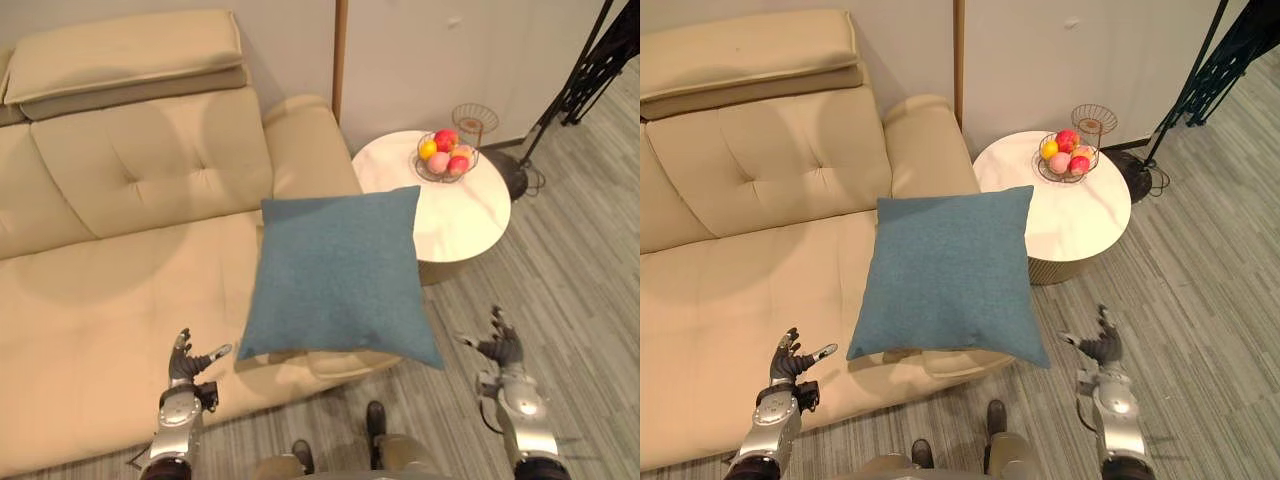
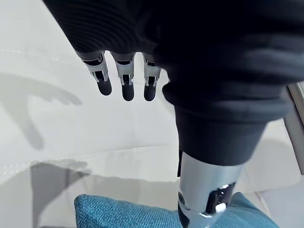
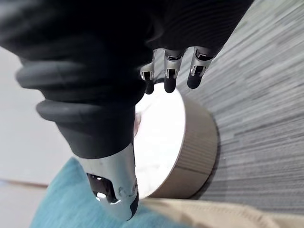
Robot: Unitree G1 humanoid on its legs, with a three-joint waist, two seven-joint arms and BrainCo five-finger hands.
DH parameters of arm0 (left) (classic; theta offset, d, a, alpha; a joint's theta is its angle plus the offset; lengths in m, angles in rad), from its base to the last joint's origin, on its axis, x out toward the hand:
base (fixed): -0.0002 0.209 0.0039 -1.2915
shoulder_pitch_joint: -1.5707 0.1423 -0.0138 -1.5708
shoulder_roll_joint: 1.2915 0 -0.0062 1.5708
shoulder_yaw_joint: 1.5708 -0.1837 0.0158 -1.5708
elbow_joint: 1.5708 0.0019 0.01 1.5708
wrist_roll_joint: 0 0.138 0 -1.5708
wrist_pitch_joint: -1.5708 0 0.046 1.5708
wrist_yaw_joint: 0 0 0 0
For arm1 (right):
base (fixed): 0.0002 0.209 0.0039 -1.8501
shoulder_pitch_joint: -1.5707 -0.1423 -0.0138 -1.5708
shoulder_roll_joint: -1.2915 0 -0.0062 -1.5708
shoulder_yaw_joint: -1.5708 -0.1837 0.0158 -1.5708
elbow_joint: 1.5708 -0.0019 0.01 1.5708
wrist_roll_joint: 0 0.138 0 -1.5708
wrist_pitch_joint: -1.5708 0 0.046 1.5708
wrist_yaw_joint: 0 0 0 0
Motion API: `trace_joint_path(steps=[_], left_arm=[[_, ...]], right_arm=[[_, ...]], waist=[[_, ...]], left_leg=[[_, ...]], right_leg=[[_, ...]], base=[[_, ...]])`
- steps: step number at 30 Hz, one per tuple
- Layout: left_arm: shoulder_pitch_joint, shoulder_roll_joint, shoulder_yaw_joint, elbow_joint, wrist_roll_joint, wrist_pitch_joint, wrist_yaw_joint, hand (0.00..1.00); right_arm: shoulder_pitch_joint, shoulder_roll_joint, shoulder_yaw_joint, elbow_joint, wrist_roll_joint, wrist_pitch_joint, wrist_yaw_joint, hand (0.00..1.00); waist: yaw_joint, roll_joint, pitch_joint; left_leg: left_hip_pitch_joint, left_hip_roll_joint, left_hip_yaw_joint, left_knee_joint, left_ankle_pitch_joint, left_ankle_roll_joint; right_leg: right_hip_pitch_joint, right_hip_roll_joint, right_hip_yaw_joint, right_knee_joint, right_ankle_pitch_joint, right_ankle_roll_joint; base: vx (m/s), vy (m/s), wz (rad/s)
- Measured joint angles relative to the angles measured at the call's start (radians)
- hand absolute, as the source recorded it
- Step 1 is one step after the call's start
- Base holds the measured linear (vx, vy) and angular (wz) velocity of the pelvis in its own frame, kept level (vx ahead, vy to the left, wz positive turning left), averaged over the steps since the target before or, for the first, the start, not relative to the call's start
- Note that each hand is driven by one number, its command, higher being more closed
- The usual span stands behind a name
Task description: Pick up cushions and gather them together orderly.
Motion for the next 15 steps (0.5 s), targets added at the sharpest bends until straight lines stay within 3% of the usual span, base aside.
trace_joint_path(steps=[3, 10, 11, 12, 15], left_arm=[[-0.152, 0.008, -0.064, 0.063, -0.007, -0.001, -0.001, 0.00], [-0.410, 0.034, -0.158, 0.170, -0.030, -0.008, 0.004, 0.00], [-0.473, 0.036, -0.179, 0.190, -0.040, -0.007, 0.008, 1.00], [-0.504, 0.037, -0.193, 0.199, -0.045, -0.007, 0.014, 1.00], [-0.635, 0.038, -0.269, 0.224, -0.048, -0.003, 0.027, 1.00]], right_arm=[[-0.158, -0.019, 0.102, 0.004, 0.025, -0.007, 0.000, 0.00], [-0.431, -0.014, 0.217, 0.112, 0.061, -0.016, -0.015, 0.00], [-0.479, -0.015, 0.226, 0.132, 0.066, -0.016, -0.028, 0.00], [-0.504, -0.014, 0.230, 0.139, 0.068, -0.016, -0.033, 1.00], [-0.606, -0.011, 0.256, 0.169, 0.075, -0.014, -0.058, 1.00]], waist=[[0.024, 0.011, 0.054], [0.021, 0.005, 0.160], [0.020, 0.001, 0.185], [0.020, 0.000, 0.197], [0.015, -0.007, 0.234]], left_leg=[[-0.086, -0.002, 0.002, 0.049, 0.002, 0.002], [-0.199, -0.013, -0.001, 0.078, 0.030, -0.001], [-0.221, -0.012, -0.002, 0.092, 0.032, 0.001], [-0.234, -0.010, -0.002, 0.098, 0.032, 0.002], [-0.279, -0.011, -0.002, 0.106, 0.052, 0.010]], right_leg=[[-0.063, -0.006, 0.001, -0.003, 0.037, -0.008], [-0.167, -0.022, 0.006, 0.012, 0.062, -0.013], [-0.188, -0.022, 0.008, 0.024, 0.064, -0.015], [-0.199, -0.022, 0.008, 0.029, 0.068, -0.018], [-0.240, -0.022, 0.012, 0.025, 0.097, -0.024]], base=[[-0.07, 0.019, -0.01], [-0.10, -0.021, 0.05], [-0.11, -0.027, 0.00], [-0.15, -0.040, 0.02], [-0.16, -0.059, 0.03]])
